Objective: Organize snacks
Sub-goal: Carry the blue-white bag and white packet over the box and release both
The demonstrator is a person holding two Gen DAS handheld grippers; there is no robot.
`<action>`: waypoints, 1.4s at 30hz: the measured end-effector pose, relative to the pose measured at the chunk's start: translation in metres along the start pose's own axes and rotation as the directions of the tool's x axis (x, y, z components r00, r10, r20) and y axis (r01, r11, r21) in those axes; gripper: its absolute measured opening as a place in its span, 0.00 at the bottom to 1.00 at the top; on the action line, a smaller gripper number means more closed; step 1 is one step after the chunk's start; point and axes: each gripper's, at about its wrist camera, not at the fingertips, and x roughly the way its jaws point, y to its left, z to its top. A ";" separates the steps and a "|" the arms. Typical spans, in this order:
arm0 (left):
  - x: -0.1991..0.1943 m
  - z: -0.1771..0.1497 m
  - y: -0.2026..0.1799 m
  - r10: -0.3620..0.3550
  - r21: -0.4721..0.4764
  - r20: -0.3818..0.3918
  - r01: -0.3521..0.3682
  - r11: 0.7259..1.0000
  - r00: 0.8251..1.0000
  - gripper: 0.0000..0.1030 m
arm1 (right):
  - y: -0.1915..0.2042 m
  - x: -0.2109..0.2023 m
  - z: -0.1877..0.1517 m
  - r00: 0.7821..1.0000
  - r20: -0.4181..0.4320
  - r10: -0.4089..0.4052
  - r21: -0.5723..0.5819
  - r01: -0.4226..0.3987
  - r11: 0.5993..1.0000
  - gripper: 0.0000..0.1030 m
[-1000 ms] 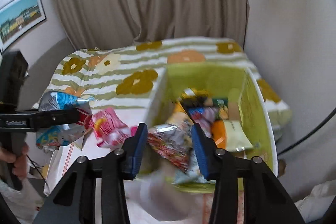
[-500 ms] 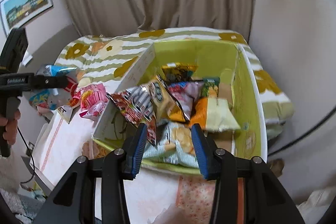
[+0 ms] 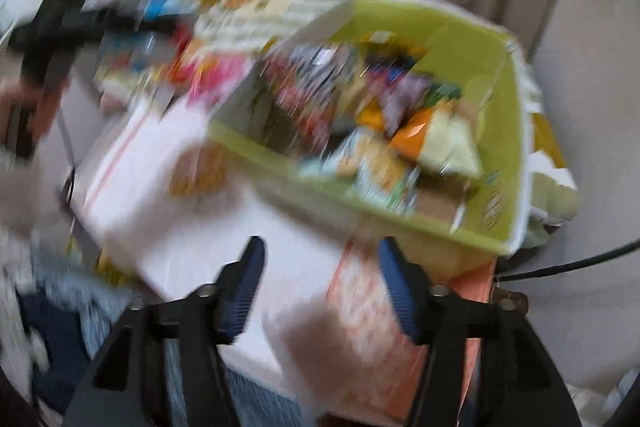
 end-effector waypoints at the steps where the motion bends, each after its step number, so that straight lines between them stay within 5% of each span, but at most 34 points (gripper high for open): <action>1: 0.001 -0.002 -0.001 0.003 0.002 -0.009 -0.003 1.000 1.000 0.70 | 0.000 0.007 -0.005 0.999 -0.040 0.013 -0.017 -0.013 1.000 0.73; 8: 0.008 -0.014 -0.004 0.016 0.006 -0.047 -0.016 1.000 0.999 0.70 | -0.005 0.053 -0.039 0.967 -0.239 0.093 -0.084 -0.116 0.990 0.77; 18: 0.019 -0.029 -0.009 0.025 -0.017 -0.074 -0.026 1.000 0.997 0.70 | -0.007 0.097 -0.045 0.934 -0.337 0.114 -0.155 -0.175 0.972 0.77; 21: 0.020 -0.032 -0.009 0.027 -0.029 -0.078 -0.030 0.999 0.997 0.70 | 0.003 0.108 -0.052 0.931 -0.360 0.056 -0.223 -0.144 0.964 0.76; 23: 0.020 -0.034 -0.008 0.031 -0.033 -0.078 -0.034 0.999 0.996 0.70 | 0.009 0.114 -0.058 0.934 -0.356 0.019 -0.263 -0.120 0.957 0.69; 33: 0.006 -0.038 -0.003 0.051 -0.045 -0.062 -0.054 0.997 0.997 0.70 | 0.020 0.102 -0.053 0.975 -0.222 -0.011 -0.243 -0.044 0.969 0.63; 42: -0.020 -0.019 -0.025 0.055 0.001 -0.005 -0.055 0.998 0.998 0.70 | 0.033 0.028 -0.020 0.998 -0.023 0.063 -0.128 -0.065 0.990 0.63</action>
